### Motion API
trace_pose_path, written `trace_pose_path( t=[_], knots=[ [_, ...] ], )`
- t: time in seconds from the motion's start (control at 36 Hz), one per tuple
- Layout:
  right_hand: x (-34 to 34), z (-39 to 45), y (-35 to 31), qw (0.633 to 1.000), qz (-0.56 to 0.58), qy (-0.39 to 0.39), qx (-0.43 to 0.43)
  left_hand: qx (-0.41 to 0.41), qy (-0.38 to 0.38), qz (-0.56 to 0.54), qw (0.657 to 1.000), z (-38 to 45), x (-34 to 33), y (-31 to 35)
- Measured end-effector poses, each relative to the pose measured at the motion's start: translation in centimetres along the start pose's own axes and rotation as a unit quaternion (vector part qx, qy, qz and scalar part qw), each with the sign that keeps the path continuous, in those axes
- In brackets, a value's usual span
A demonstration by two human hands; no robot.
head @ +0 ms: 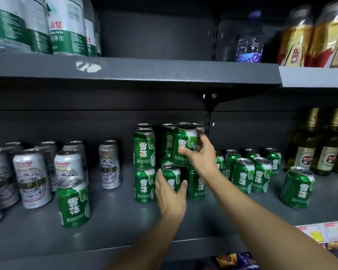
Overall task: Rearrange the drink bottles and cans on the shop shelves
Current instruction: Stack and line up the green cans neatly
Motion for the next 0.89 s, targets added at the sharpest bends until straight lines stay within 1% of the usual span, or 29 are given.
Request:
trace_pose_path(
  t=[0.06, 0.22, 0.33, 0.47, 0.61, 0.67, 0.75, 0.81, 0.83, 0.89],
  knots=[
    [-0.7, 0.4, -0.1, 1.0, -0.021, -0.001, -0.006, 0.023, -0.005, 0.022, 0.999, 0.1, -0.5, 0.1],
    [-1.9, 0.8, -1.0, 0.997, -0.045, -0.056, 0.016, 0.085, 0.015, 0.033, 0.996, 1.1, -1.6, -0.7],
    [-1.7, 1.4, -1.1, 0.994, -0.073, -0.079, 0.018, 0.083, 0.052, 0.083, 0.992, 1.7, -1.3, -0.8],
    [-1.8, 2.3, 0.2, 0.992, -0.086, -0.095, 0.0, 0.082, 0.058, 0.106, 0.989, 2.0, -1.3, -0.9],
    [-1.5, 2.6, 0.4, 0.987, -0.076, -0.139, -0.017, 0.073, 0.061, 0.113, 0.989, 2.3, -1.6, -1.0],
    [-1.6, 2.5, 0.4, 0.988, -0.081, -0.133, -0.016, 0.069, 0.06, 0.113, 0.989, 2.4, -1.6, -1.3],
    [-1.9, 2.4, 0.6, 0.988, -0.085, -0.129, -0.025, 0.055, 0.051, 0.092, 0.993, 2.6, -1.5, -2.1],
    [-1.9, 2.2, 0.6, 0.986, -0.108, -0.125, -0.026, 0.03, 0.056, 0.068, 0.996, 2.2, -0.8, -2.3],
    [-1.9, 2.1, 0.6, 0.985, -0.118, -0.12, -0.024, 0.003, 0.067, 0.062, 0.996, 1.8, -0.2, -2.2],
    [-1.9, 1.7, 0.6, 0.983, -0.138, -0.113, -0.027, -0.081, 0.105, 0.078, 0.988, 1.3, 1.8, -1.2]
  ],
)
Point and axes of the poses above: each hand's wrist, its own z-axis towards the middle knuckle, its own x-axis out of the back of the hand, y = z × x, the point moved 3 cm from there along z, towards the middle knuckle, and after that the axes turned 11 degrees about -x, right-handed, at the moved point
